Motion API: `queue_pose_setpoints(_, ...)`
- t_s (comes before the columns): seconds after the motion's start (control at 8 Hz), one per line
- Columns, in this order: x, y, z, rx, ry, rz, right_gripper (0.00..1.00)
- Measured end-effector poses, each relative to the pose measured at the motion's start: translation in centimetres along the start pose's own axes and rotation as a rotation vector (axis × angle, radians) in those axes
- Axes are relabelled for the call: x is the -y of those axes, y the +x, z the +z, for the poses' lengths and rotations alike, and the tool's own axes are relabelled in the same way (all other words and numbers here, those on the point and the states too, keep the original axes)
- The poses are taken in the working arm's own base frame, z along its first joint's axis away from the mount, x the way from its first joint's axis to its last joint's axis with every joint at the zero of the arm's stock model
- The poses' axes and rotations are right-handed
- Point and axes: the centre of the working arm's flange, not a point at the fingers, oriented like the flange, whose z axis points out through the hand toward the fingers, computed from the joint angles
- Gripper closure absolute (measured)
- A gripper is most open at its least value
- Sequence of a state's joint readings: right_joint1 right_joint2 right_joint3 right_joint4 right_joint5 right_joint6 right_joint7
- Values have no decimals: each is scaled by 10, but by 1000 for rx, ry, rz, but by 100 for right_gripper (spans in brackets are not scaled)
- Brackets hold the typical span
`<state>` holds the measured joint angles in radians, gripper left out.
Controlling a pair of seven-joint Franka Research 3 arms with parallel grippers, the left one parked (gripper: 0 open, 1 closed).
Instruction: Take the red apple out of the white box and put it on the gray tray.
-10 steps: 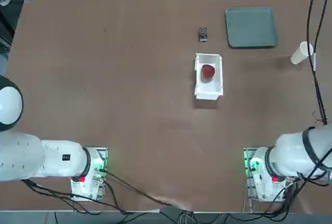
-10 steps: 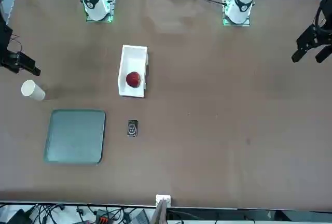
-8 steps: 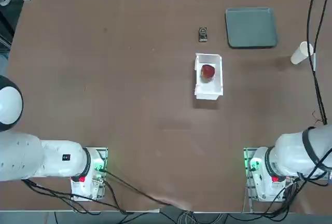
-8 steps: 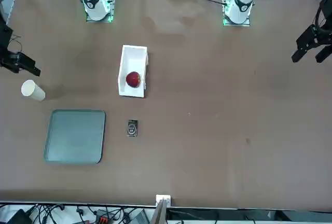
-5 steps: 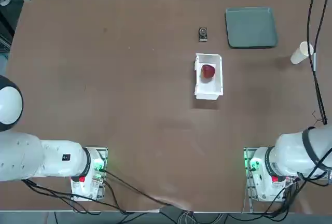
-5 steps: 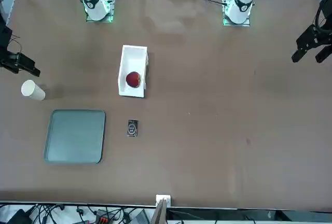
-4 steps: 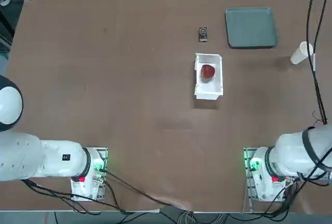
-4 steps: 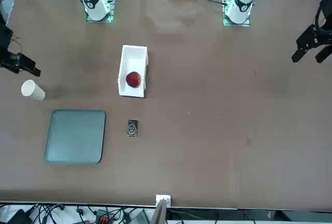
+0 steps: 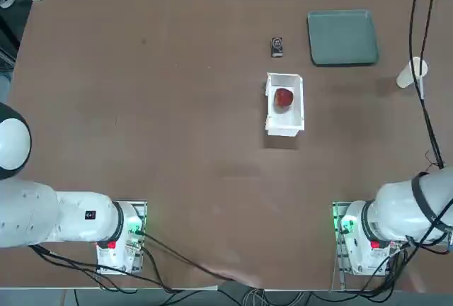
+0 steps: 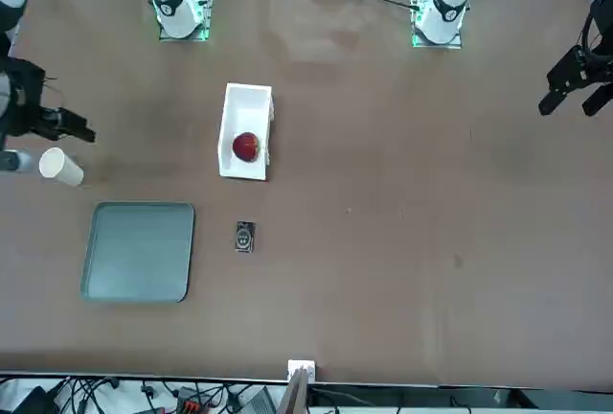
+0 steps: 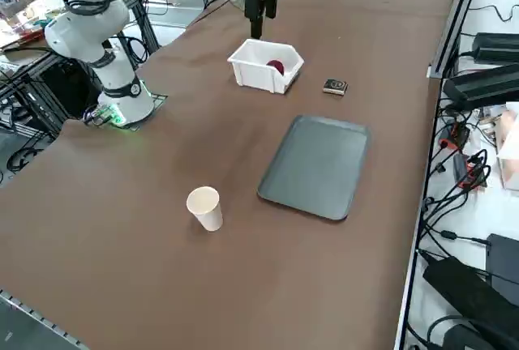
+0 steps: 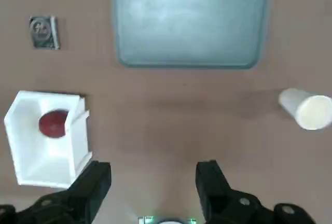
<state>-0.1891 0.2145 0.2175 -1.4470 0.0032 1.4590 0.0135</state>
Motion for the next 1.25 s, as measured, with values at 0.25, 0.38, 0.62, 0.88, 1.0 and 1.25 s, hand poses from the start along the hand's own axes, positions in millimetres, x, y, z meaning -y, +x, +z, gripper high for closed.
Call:
queue_pose_setpoints(0.25, 19, 2, 30, -4, 8, -73, 0)
queue_pose_setpoints(0.38, 39, -4, 45, -25, -4, -115, 0)
queue_pose_setpoints(0.62, 82, -32, 77, -79, -40, -186, 0)
queue_pose_setpoints(0.88, 90, -54, 105, -131, -69, -330, 0)
queue_pose_setpoints(1.0, 89, -57, 115, -148, -82, -432, 0)
queue_pose_setpoints(1.25, 88, -56, 128, -140, -105, -642, 0)
